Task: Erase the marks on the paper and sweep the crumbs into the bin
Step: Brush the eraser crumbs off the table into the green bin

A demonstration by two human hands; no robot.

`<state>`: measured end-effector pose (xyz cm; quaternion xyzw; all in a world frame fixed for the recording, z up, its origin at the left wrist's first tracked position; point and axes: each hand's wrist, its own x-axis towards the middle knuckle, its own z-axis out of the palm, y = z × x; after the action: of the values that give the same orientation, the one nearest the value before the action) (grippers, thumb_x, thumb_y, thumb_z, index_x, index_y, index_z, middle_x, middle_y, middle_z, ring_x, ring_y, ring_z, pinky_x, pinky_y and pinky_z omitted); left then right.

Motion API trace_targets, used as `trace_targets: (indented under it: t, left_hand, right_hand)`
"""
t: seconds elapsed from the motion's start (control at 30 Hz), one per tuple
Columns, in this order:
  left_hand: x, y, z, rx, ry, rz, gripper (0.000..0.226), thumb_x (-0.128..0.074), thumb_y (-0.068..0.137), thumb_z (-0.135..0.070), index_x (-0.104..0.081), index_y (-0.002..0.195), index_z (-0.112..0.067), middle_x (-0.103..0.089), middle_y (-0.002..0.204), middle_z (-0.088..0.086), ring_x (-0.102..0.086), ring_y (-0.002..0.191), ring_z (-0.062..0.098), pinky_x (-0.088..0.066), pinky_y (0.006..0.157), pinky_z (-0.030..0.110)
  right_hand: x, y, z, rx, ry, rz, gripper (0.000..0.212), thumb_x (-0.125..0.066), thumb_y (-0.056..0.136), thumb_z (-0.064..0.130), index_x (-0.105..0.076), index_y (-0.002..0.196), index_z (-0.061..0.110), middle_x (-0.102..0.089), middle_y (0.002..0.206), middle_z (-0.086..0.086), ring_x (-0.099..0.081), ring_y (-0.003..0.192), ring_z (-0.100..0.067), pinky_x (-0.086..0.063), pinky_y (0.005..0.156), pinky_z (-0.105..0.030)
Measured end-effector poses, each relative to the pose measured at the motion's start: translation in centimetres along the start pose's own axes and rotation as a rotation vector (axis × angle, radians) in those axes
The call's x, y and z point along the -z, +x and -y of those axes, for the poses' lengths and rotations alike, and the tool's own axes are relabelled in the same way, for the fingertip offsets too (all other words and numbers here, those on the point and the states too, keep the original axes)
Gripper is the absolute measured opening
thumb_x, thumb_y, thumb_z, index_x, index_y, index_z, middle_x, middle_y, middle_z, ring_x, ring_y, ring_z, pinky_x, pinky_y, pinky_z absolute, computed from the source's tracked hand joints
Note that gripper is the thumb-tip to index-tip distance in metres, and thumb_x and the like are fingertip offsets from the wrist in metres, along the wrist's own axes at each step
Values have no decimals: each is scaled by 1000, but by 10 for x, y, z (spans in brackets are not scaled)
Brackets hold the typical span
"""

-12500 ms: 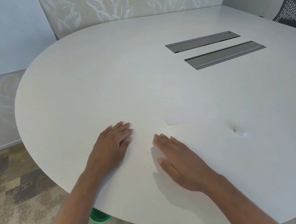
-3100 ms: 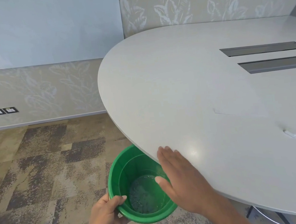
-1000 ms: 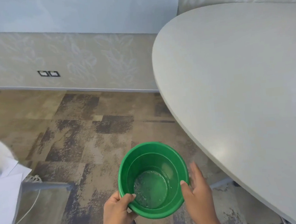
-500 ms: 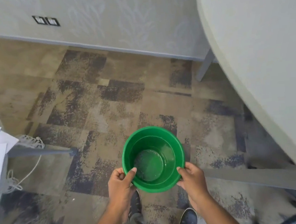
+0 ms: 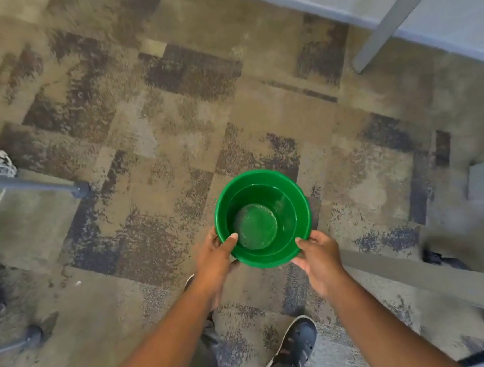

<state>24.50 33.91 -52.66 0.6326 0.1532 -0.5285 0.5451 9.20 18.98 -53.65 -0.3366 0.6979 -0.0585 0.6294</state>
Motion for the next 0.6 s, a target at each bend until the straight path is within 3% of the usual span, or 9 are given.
trace_targets:
  t: [0.07,0.13,0.3,0.4,0.47,0.53,0.6]
  left_hand:
    - [-7,17,19,39,30,41,65,-62,106,-17,-32,163,-24,-47,158,-9,-51,140,19,-41,119,61]
    - [-15,37,35,76,52,52,75,-63,105,-20,-20,167,-19,-35,169,-4,-44,146,20,-39,121,58]
    - [-45,96,62,59,141,78,64,-59,107,-17,-30,163,-13,-35,169,5,-41,150,24,-38,123,54]
    - [-75,143,68,25,241,97,64,-56,106,-14,-27,164,-11,-27,172,8,-33,156,29,-31,126,58]
    - [-91,163,69,25,288,112,67,-56,105,-12,-24,164,-9,-24,173,9,-30,157,30,-29,127,58]
    - [-106,179,74,43,335,133,65,-55,105,-8,-27,163,-8,-28,172,11,-41,151,28,-37,124,50]
    - [-118,187,77,56,379,180,56,-53,105,-3,-38,159,-11,-42,165,9,-62,117,13,-56,97,28]
  right_hand:
    - [5,32,-15,-26,40,-33,27,-56,101,-7,-61,126,3,-71,121,-14,-73,106,-31,-60,93,-49]
    - [9,64,-27,-50,96,-79,30,-55,101,-7,-60,130,1,-69,124,-17,-71,108,-32,-60,92,-46]
    - [19,133,-49,-91,235,-186,30,-54,101,-9,-60,129,0,-65,128,-21,-67,111,-35,-57,94,-46]
    - [26,174,-58,-100,304,-224,20,-55,101,-8,-63,115,4,-65,126,-21,-67,112,-37,-58,97,-52]
    - [30,192,-59,-97,357,-241,22,-55,101,-8,-63,119,2,-65,128,-23,-67,114,-39,-56,100,-57]
    - [34,210,-59,-84,381,-247,28,-54,101,-9,-61,127,0,-65,128,-24,-67,115,-40,-55,101,-58]
    - [37,224,-58,-68,395,-245,28,-53,102,-9,-60,126,1,-65,127,-23,-67,114,-39,-56,101,-57]
